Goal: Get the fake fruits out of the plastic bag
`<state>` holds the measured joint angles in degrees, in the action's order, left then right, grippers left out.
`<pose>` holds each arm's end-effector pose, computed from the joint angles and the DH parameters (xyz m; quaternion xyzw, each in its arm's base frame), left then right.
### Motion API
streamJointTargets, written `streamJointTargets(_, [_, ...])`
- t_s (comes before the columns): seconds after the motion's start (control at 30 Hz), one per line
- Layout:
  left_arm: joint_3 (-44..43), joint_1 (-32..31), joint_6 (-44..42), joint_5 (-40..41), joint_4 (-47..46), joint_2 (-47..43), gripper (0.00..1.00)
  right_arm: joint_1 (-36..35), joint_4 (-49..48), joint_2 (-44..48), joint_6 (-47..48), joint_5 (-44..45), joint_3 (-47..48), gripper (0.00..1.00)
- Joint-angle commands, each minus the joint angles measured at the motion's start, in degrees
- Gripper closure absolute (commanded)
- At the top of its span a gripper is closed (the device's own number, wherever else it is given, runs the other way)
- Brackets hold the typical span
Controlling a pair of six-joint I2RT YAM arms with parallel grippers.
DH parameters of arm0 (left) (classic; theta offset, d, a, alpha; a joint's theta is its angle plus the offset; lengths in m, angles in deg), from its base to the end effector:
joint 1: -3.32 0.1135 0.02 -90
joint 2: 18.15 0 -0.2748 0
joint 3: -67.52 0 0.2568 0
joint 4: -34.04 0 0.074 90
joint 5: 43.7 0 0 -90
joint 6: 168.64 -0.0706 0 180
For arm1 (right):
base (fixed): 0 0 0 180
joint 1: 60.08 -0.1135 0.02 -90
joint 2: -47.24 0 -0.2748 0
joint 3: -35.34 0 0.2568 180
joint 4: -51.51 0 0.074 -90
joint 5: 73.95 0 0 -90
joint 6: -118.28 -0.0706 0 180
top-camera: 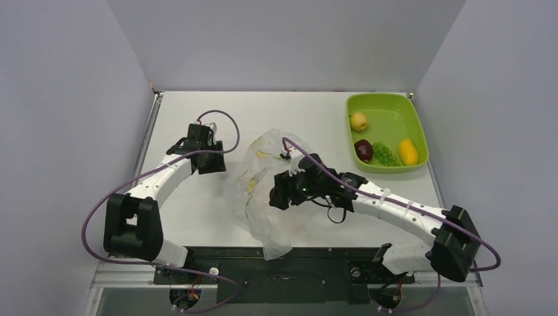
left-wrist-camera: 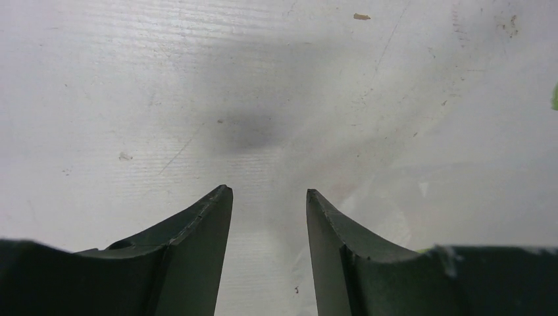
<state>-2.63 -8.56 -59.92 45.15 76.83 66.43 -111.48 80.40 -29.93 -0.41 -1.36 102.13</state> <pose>0.3139 -0.0675 0.2015 -0.0544 0.9578 -0.0837 0.2696 0.1838 0.2641 0.2457 -0.2394 0.8629 0.3771 0.2362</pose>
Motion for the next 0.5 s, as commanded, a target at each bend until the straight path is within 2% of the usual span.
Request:
streamJointTargets(0.0, [0.9,0.3,-1.5,1.1,-2.6,-4.9,0.57,0.4,10.8,9.2,2.4,-0.3,3.6,1.00])
streamJointTargets(0.13, [2.4,0.2,-1.6,1.1,-4.3,-8.5,0.56,1.1,14.3,15.7,3.2,-1.4,5.8,1.00])
streamJointTargets(0.23, [3.5,0.2,-1.9,-0.5,-6.2,-11.3,0.56,3.0,14.9,17.9,3.6,-7.5,6.4,1.00])
streamJointTargets(0.37, [5.8,-0.3,-1.9,-4.7,-10.5,-16.4,0.53,5.9,11.0,16.4,1.2,-18.0,4.7,1.00])
streamJointTargets(0.47, [7.9,-0.5,-1.8,-8.3,-14.4,-21.1,0.52,5.0,5.1,12.2,-3.2,-23.1,1.6,1.00])
